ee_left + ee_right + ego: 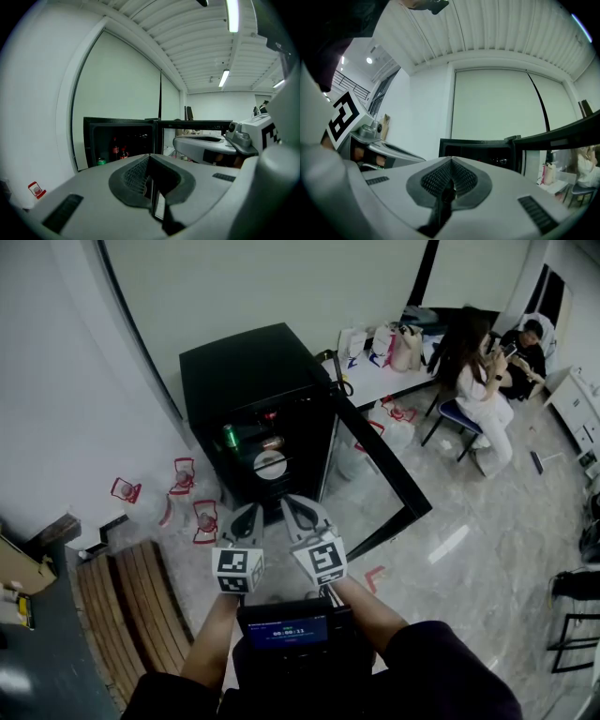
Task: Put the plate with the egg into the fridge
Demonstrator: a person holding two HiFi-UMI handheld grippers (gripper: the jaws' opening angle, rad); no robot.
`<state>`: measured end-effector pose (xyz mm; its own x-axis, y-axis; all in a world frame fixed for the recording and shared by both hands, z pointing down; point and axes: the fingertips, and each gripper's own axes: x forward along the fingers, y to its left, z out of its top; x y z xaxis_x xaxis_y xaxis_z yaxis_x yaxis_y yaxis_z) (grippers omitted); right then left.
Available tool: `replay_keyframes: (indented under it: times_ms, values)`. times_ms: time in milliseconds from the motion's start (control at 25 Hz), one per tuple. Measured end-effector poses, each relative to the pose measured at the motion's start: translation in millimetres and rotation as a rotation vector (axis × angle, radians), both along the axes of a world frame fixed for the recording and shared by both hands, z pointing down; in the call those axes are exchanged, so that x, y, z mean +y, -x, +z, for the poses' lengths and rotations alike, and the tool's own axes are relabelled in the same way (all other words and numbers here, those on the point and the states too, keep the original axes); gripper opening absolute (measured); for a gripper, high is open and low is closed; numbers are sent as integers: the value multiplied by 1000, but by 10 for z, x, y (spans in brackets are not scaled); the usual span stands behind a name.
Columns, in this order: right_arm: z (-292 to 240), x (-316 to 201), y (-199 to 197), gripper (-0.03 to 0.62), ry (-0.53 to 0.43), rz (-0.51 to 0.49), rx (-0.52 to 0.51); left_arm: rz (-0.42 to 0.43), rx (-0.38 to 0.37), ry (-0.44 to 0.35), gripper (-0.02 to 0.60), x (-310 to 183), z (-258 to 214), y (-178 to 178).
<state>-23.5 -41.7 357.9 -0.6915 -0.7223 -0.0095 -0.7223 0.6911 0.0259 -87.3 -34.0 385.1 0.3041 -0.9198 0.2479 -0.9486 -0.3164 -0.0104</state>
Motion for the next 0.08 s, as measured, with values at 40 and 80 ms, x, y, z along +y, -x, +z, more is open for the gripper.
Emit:
replay_keyframes:
  times_ms: [40, 80]
  values:
    - [7, 3, 3, 8, 10, 0, 5, 0, 2, 1, 9, -1, 5, 4]
    - [14, 5, 6, 8, 19, 0, 10, -1, 5, 3, 9, -2, 10, 7]
